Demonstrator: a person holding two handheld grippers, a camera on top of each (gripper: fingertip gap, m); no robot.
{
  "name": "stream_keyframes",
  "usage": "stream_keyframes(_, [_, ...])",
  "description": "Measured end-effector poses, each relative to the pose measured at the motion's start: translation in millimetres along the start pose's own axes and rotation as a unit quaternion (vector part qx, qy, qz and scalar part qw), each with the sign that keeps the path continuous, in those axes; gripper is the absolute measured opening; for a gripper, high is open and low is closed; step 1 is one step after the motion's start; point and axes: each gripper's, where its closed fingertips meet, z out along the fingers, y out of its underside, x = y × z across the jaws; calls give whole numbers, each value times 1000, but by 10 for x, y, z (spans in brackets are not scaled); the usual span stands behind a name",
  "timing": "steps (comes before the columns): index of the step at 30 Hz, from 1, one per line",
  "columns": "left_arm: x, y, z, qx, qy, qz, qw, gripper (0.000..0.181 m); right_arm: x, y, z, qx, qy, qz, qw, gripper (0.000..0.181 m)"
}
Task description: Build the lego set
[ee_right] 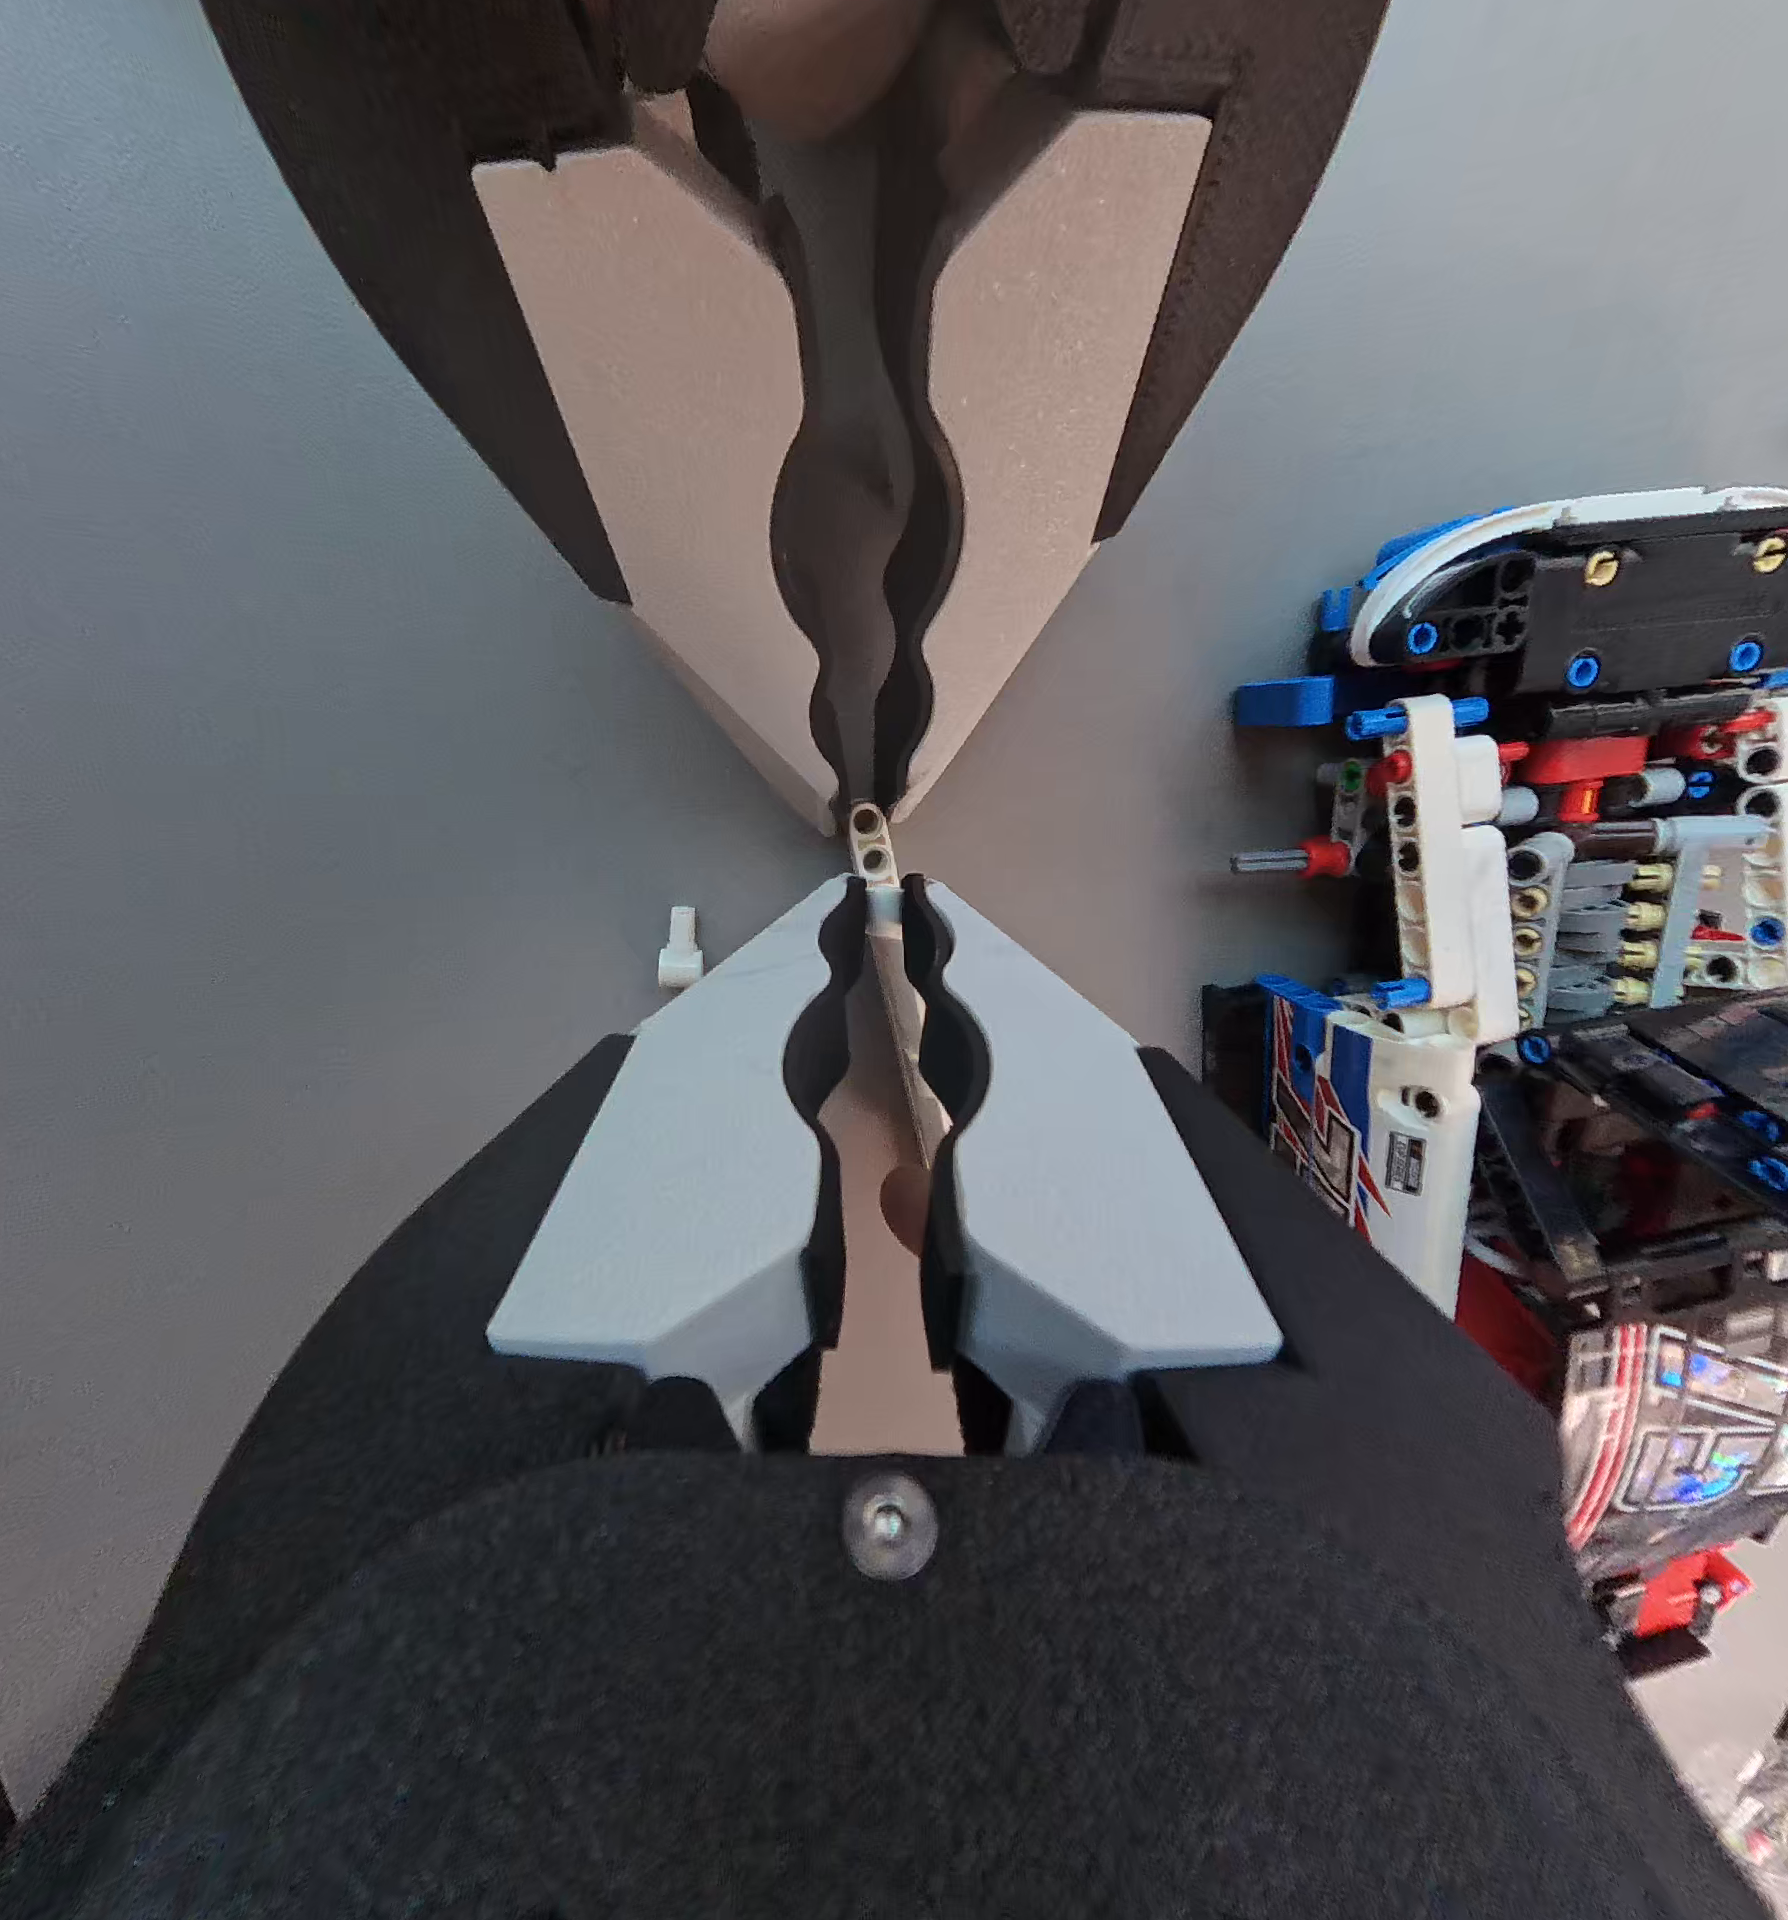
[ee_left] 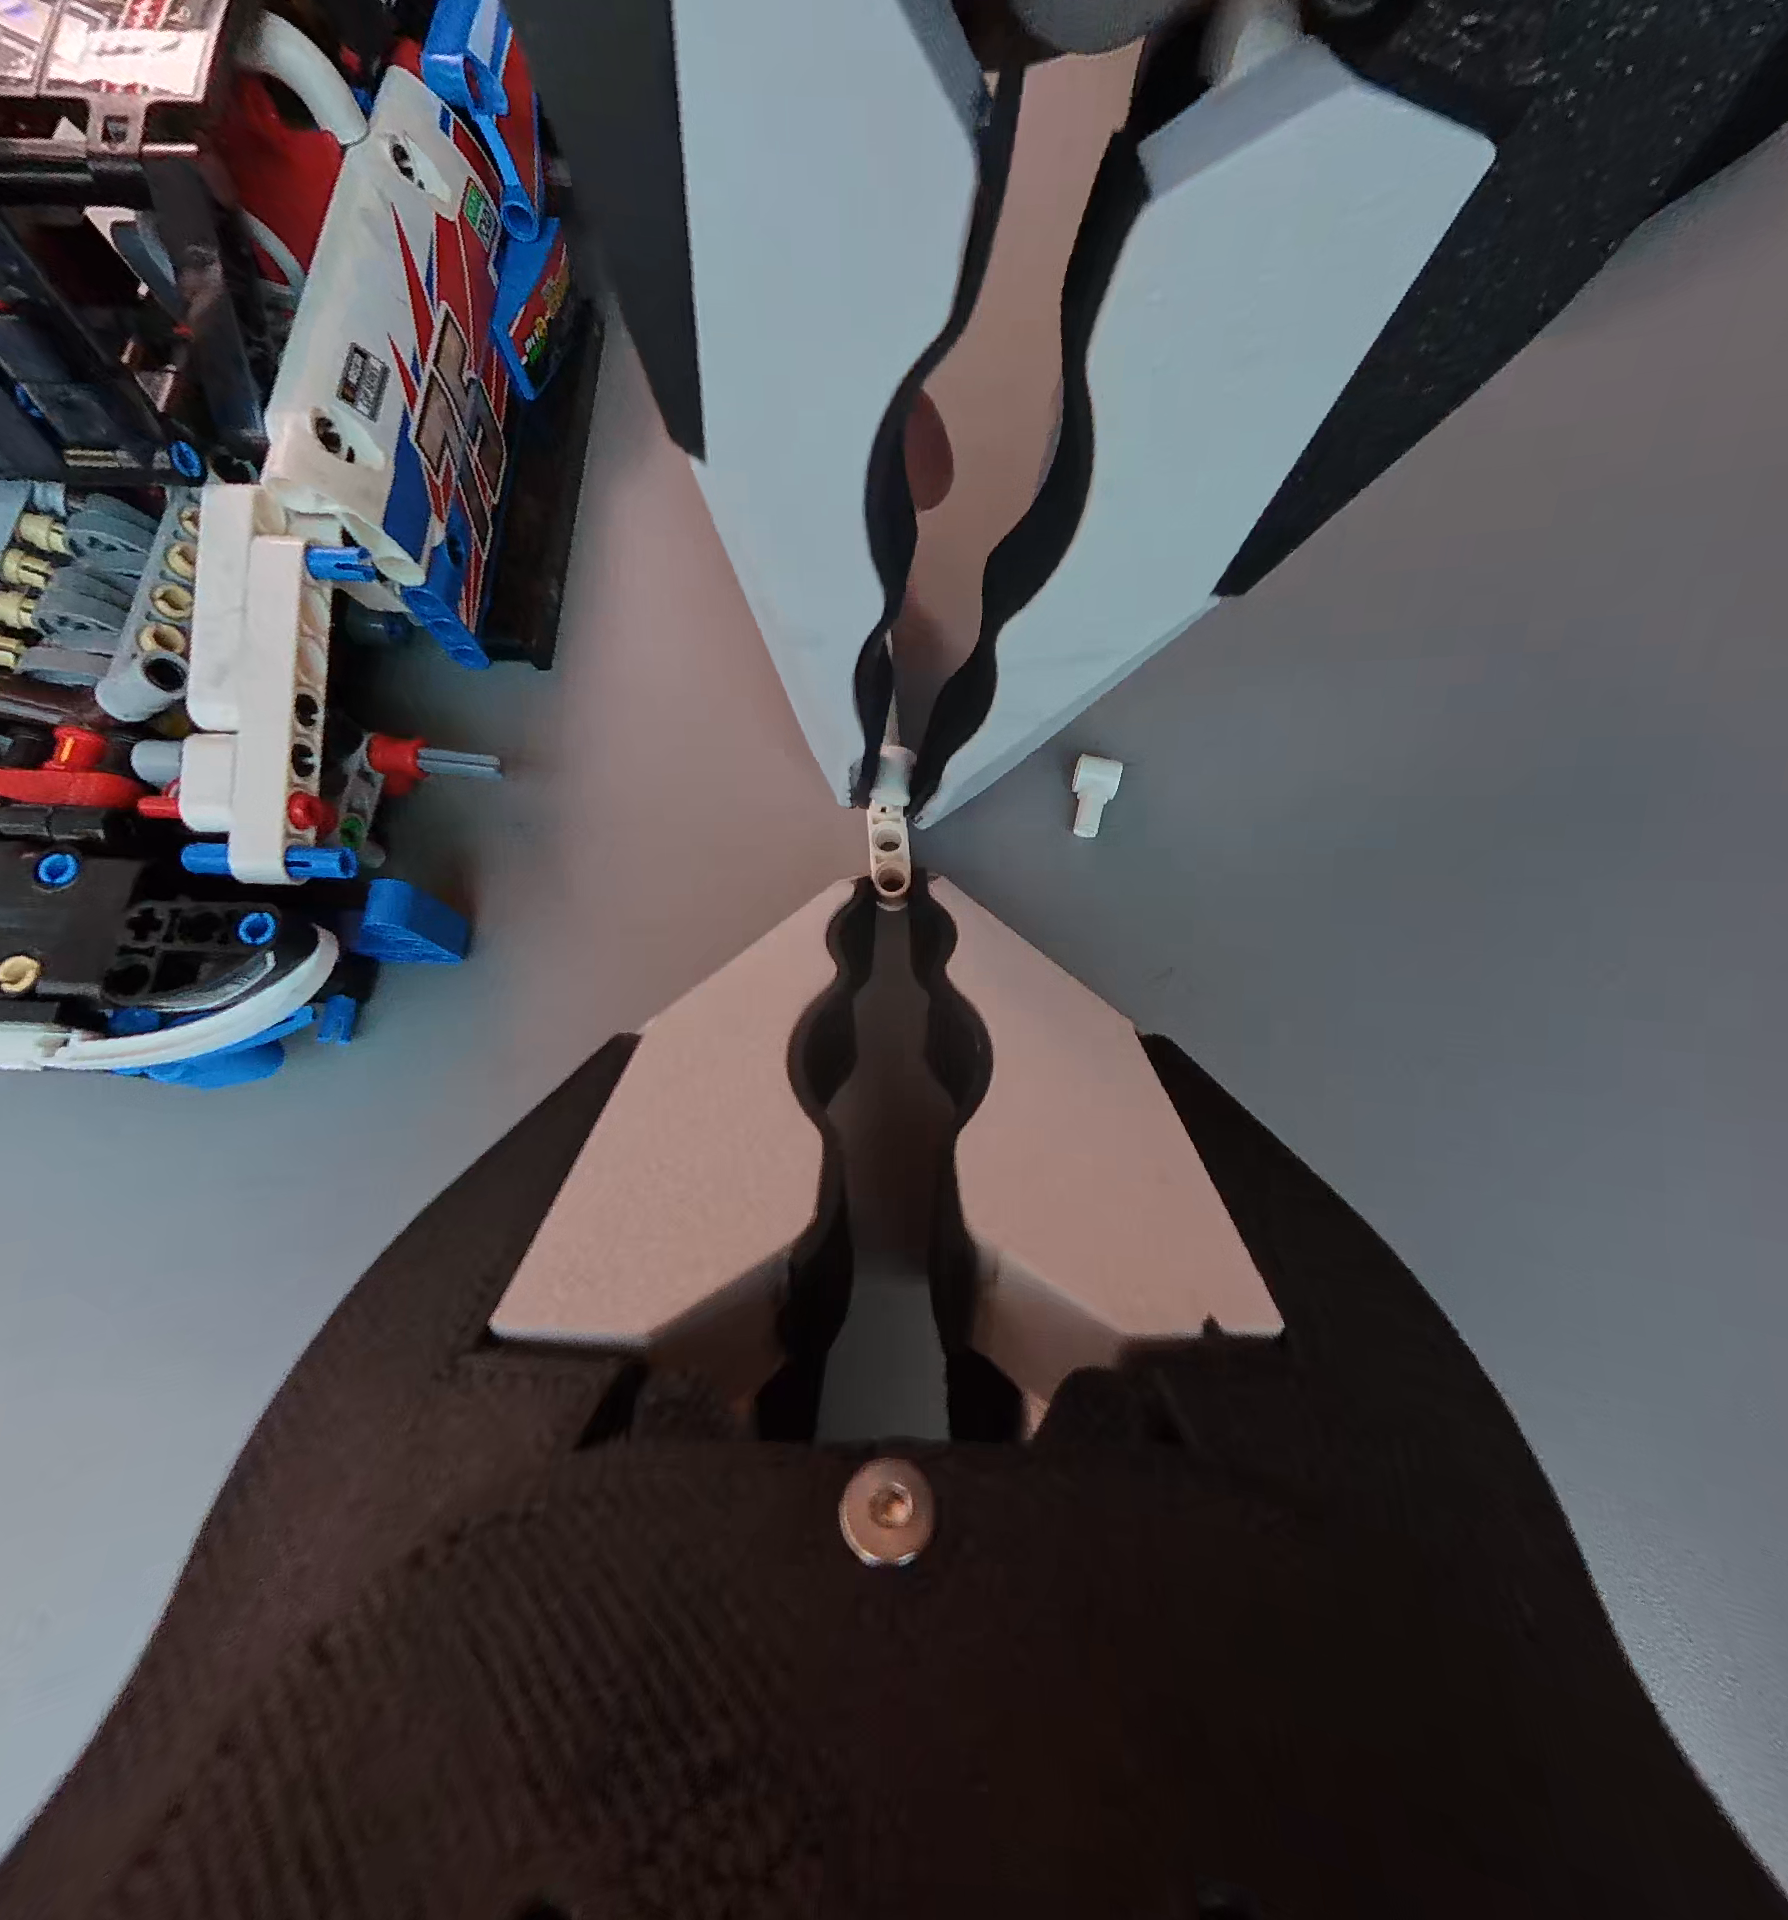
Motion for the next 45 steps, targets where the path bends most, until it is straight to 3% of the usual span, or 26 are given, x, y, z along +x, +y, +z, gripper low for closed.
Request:
stream_keyframes(11, [-2,2,-3,-1,3,-9,1000,5,3,-5,16,13,-16,17,1000,6])
stream_keyframes(17, [-1,8,-30,3,10,-23,1000,5,9,-39,-17,57,-8,16,998,6])
stream_keyframes(20, [6,-35,-74,22,13,-19,999,14,31,-121,-125,107,-17,65,992,6])
stream_keyframes(26, [-28,-349,-252,111,-20,19,993,17,70,-369,-416,250,-91,305,914,6])
stream_keyframes(32, [-56,-443,-338,136,-46,42,989,10,98,-408,-527,295,-131,410,853,5])
stream_keyframes(35, [-20,-469,-365,146,-27,31,988,10,81,-419,-573,309,-135,392,856,5])
stream_keyframes(39, [35,-453,-362,143,1,17,990,9,37,-417,-578,301,-114,335,886,5])
stream_keyframes(45, [8,-428,-363,141,7,-3,990,1,92,-374,-580,287,-70,331,896,6])
